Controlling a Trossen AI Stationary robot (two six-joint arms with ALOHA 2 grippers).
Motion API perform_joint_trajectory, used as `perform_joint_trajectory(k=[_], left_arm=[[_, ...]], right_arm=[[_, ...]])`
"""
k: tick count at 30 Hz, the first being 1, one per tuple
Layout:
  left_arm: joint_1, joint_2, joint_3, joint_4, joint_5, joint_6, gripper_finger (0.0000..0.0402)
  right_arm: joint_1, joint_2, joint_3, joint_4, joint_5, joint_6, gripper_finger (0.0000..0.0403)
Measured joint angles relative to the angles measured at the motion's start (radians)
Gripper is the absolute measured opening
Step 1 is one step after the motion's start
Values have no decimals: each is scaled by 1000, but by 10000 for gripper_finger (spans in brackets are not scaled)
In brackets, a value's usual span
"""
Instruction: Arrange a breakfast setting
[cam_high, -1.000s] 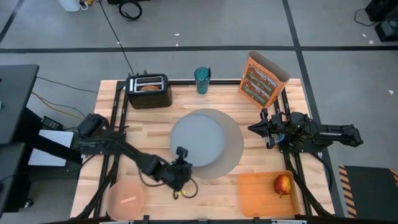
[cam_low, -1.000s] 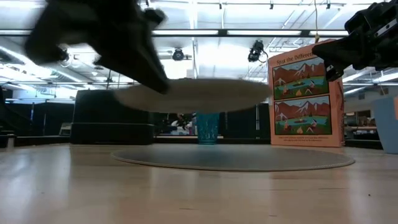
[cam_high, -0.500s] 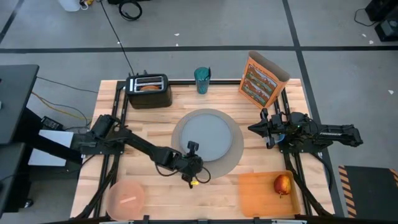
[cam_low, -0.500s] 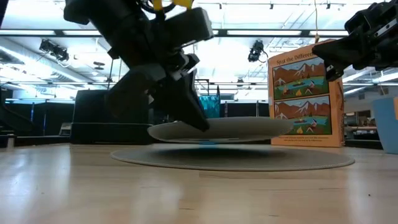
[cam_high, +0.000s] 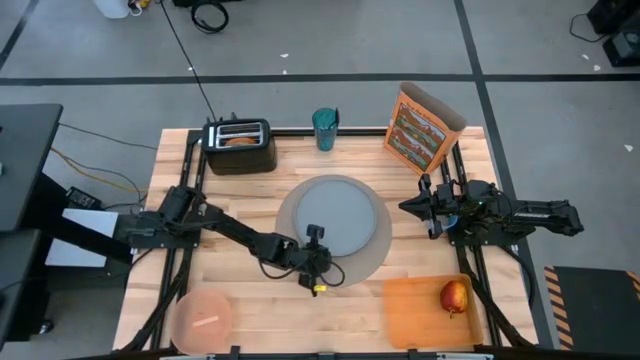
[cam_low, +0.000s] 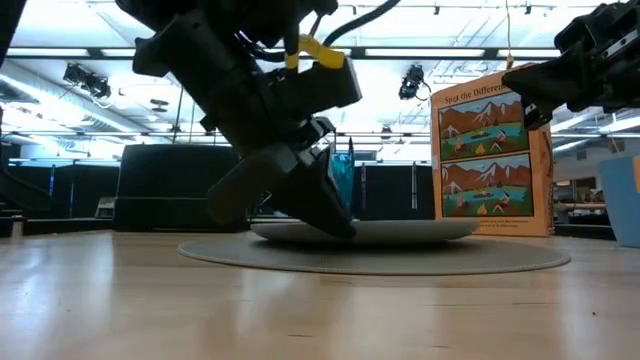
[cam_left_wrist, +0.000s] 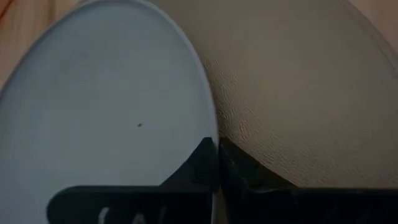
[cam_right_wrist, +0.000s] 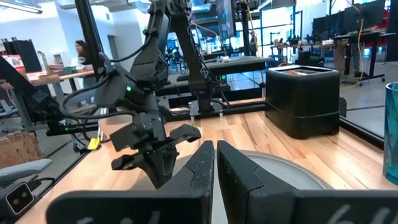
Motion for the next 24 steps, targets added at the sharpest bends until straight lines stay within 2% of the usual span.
perform_joint_trajectory(k=[7,11,18,22,24], left_arm=[[-18,-13,0,0,-16,37,19],[-36,-67,0,-81,-12,13,15],[-157,-235,1,-396,-6,-243,15],[-280,-294,2,-497,85,-346,15],[-348,-294,2,-505,91,-389,15]], right_arm=[[0,0,0,2,0,0,27],[0,0,0,4,0,0,27],[0,0,0,7,0,0,27],[0,0,0,10,0,0,27],[0,0,0,12,0,0,27]])
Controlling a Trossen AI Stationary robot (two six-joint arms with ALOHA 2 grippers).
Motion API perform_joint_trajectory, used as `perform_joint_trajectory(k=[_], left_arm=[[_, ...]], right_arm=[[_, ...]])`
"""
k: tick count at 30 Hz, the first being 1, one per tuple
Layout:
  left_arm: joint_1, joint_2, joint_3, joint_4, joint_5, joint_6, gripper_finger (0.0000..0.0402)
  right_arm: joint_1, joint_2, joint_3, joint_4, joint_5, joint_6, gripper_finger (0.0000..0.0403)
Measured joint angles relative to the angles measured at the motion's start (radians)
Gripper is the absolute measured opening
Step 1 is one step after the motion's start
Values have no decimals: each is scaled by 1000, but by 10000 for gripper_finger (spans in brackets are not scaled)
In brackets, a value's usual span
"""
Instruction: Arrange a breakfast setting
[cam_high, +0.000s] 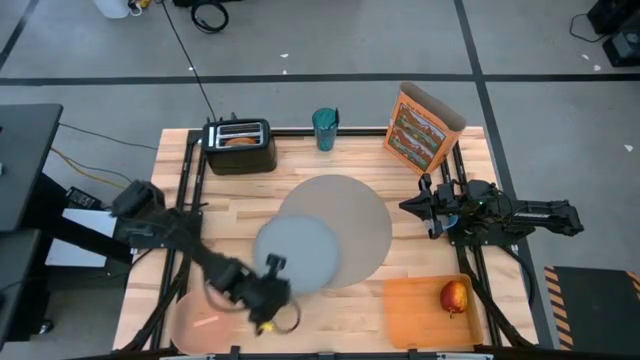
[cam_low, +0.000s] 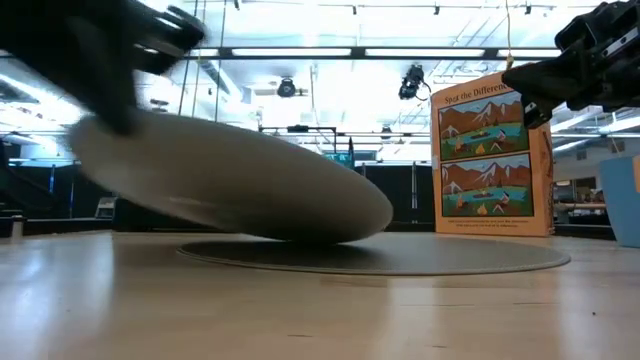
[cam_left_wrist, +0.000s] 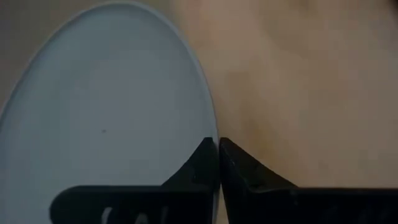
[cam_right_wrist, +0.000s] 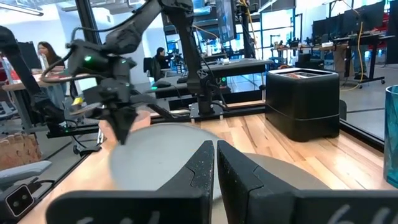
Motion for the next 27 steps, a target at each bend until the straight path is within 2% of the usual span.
perform_joint_trajectory(k=[3,7,14,18,22,27], left_arm=[[-88,3,0,5,-28,-80,18],[-142,12,-4,9,-68,-117,20],[-145,16,-14,29,-69,-127,23],[-137,16,-43,45,-25,-131,24],[-119,16,-93,158,31,-135,32],[-113,32,-163,303,45,-121,57]], right_arm=[[0,0,0,0,0,0,27],[0,0,0,0,0,0,27],[0,0,0,-1,0,0,27],[0,0,0,0,0,0,27],[0,0,0,0,0,0,27],[0,0,0,-1,0,0,27]])
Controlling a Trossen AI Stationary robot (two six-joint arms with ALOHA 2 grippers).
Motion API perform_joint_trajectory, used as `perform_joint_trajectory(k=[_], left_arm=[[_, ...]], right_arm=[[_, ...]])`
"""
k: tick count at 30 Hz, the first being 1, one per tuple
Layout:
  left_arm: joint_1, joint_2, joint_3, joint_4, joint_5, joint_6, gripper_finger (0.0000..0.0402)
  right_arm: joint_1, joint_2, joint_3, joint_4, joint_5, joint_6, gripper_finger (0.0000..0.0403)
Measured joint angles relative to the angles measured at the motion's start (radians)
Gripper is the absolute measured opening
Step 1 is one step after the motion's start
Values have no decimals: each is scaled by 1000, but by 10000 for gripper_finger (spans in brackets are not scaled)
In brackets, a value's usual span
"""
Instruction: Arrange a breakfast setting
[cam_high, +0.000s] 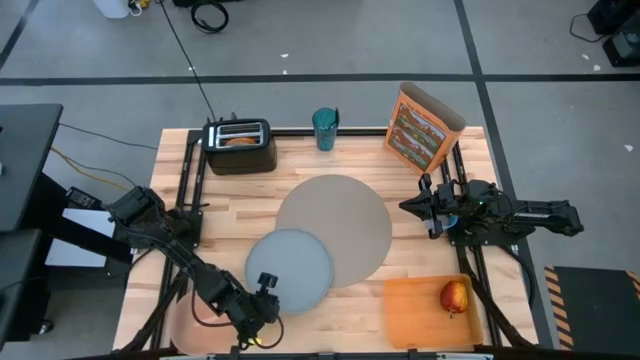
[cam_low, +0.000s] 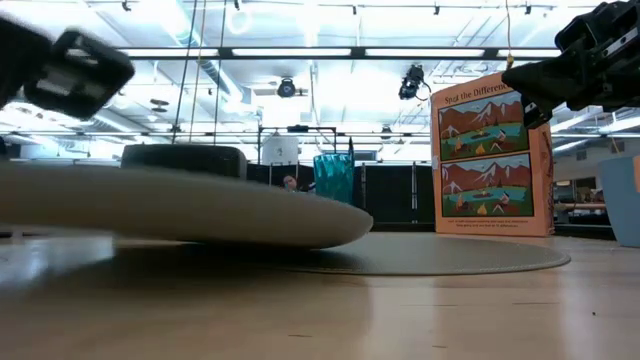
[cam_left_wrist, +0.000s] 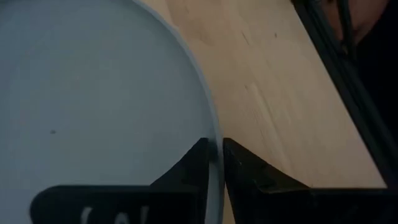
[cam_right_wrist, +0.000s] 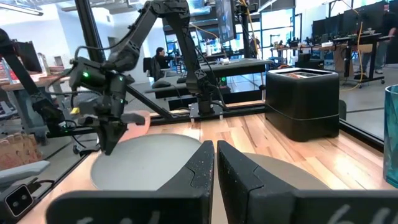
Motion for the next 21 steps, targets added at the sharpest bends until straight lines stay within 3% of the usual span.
perform_joint_trajectory(k=[9,15,21], left_arm=[[-4,-3,-53,90,8,-51,86],[-4,-67,124,-203,31,-43,114],[-18,-97,338,-483,164,-309,116]], right_arm=[[0,0,0,0,0,0,27],[0,0,0,0,0,0,27],[0,0,0,0,0,0,27]])
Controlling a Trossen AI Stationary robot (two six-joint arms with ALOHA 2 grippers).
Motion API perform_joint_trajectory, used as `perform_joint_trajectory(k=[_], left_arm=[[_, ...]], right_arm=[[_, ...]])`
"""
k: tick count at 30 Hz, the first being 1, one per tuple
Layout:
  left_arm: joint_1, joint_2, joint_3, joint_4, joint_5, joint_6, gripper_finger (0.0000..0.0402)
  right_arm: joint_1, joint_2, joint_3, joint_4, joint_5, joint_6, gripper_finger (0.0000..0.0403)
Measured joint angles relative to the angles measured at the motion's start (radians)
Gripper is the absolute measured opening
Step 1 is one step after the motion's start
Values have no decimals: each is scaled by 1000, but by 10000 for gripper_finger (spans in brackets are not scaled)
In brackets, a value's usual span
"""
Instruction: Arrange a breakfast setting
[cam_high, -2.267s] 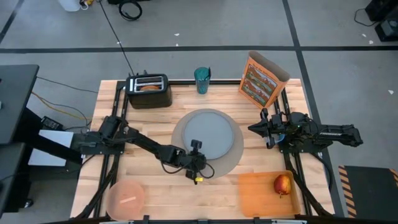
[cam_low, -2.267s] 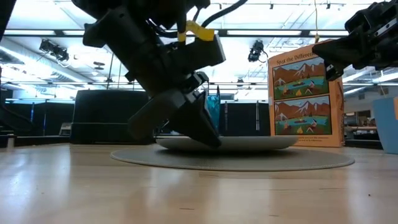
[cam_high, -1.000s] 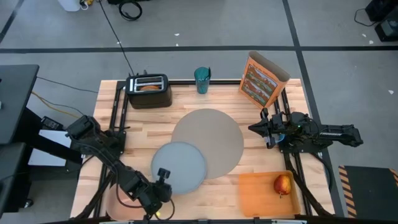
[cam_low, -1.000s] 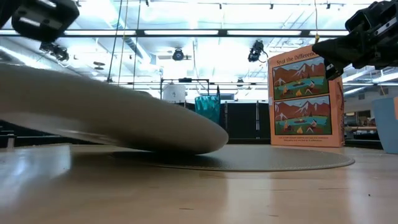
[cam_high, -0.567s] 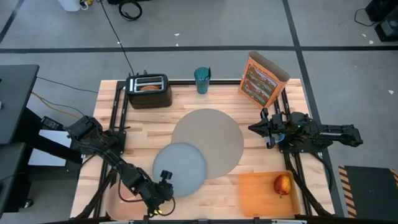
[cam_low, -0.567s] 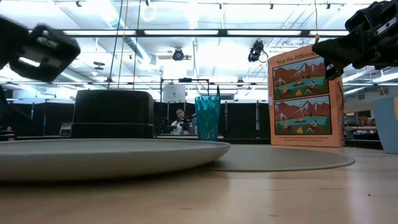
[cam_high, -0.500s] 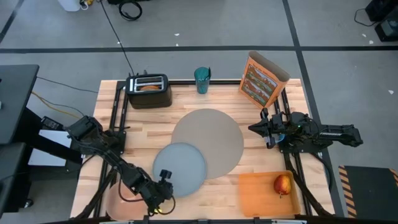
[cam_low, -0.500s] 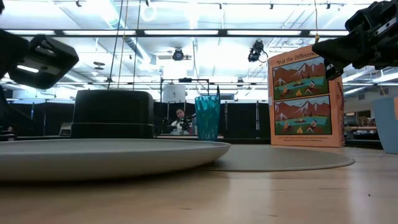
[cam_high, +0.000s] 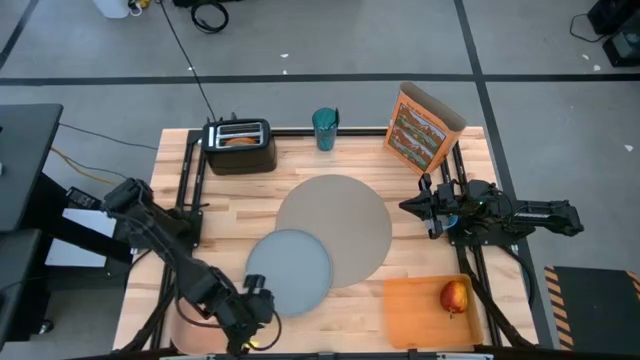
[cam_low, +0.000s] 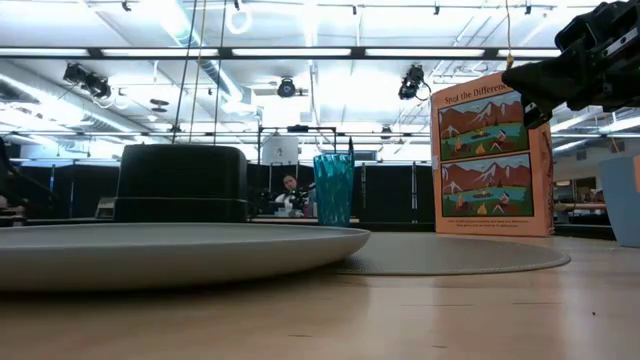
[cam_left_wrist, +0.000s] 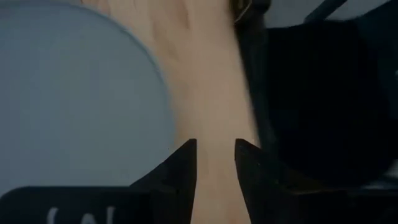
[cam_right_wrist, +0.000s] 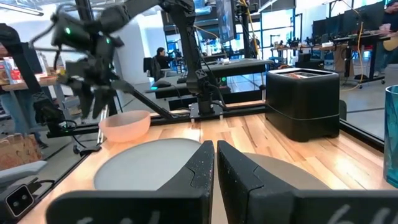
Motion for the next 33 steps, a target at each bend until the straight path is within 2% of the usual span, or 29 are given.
perform_joint_trajectory(k=[4,7,11,16,21,25,33], left_arm=[[-52,-1,59,-71,91,-251,117],[-113,0,66,-68,113,-467,117],[-186,0,66,-68,116,-741,117],[-253,1,66,-69,77,-981,117],[-274,1,66,-82,40,-1153,117],[-262,1,66,-160,44,-1253,117],[-174,1,66,-213,58,-1324,117]], right_arm=[[0,0,0,0,0,0,27],[0,0,0,0,0,0,27],[0,0,0,0,0,0,27],[0,0,0,0,0,0,27],[0,0,0,0,0,0,27],[0,0,0,0,0,0,27],[0,0,0,0,0,0,27]])
